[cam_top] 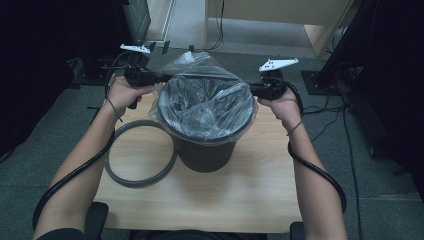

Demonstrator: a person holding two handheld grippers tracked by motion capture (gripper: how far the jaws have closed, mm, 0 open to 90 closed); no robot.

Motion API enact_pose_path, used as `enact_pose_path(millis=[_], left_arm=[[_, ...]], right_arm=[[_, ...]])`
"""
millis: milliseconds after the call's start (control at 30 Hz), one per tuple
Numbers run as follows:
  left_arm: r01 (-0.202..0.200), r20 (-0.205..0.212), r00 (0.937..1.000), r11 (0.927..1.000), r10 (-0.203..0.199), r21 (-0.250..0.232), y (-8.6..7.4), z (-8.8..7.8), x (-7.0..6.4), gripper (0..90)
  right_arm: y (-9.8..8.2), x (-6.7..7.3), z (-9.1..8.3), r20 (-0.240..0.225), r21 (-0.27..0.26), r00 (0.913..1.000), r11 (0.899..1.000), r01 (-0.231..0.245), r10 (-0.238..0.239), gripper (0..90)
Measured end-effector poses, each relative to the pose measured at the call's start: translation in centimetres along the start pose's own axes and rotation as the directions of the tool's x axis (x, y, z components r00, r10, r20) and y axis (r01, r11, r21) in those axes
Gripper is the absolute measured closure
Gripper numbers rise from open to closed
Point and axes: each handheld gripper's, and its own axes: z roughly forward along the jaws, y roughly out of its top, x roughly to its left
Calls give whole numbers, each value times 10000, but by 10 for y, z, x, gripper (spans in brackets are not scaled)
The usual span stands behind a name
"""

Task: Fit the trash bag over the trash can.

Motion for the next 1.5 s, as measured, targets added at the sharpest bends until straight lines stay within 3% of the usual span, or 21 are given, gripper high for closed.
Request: enact_pose_path(millis=[100,167,200,233,367,500,600,633,667,800,833,867,933,1000,1233,1500], left_arm=[[221,-111,9997,9995,-218,240,2,1,2,890],[146,-571,9983,9955,-92,936,2,8,3,891],[90,-835,9965,9889,34,1481,0,14,2,897],[-9,-710,9974,9903,109,1392,-3,17,1,897],[-175,-682,9974,9963,233,844,-5,13,0,894],[-336,-598,9973,9904,419,1341,-8,13,1,892],[-135,-488,9986,9900,205,1402,-6,9,1,863],[-27,-469,9989,9912,90,1323,-5,7,1,828],[7,-480,9988,9921,54,1251,-4,4,1,790],[-89,-727,9972,9951,161,984,-4,-10,7,643],[-21,-750,9972,9970,79,776,-4,-14,8,616],[168,-516,9986,9985,-142,516,-4,-19,10,585],[245,-346,9991,9994,-236,262,-2,-25,10,563],[-39,-316,9995,9998,45,206,0,-31,6,539],[-573,-223,9981,9981,577,211,8,-43,-4,466],[-1012,-292,9944,9948,1015,109,13,-48,-22,476]], right_arm=[[-2,-2,1,-156,-5,9997,9999,-173,173,900],[-3,-2,2,-292,2,9989,9994,-354,354,900],[-3,-2,3,-332,47,9988,9993,-359,360,900],[-3,0,4,-208,302,9996,9994,-177,183,900],[-8,0,3,-172,416,9998,9991,69,-62,900],[-13,1,6,-322,436,9995,9990,52,-38,900],[-13,2,6,-249,480,9996,9988,132,-120,900],[-12,2,4,-109,509,9997,9984,226,-220,856],[-11,1,2,115,469,9994,9984,324,-330,754],[-12,-7,-18,484,-626,9985,9976,288,-258,604],[-12,-8,-22,569,-798,9983,9966,197,-152,574],[-12,-11,-28,606,-1029,9981,9947,16,47,559],[-13,-15,-38,514,-1460,9976,9886,-376,456,549],[-12,-15,-47,409,-1633,9973,9851,-532,606,542],[-1,-4,-63,170,-1769,9997,9841,-158,191,532],[10,16,-60,-945,-1691,9955,9853,-239,80,441]])
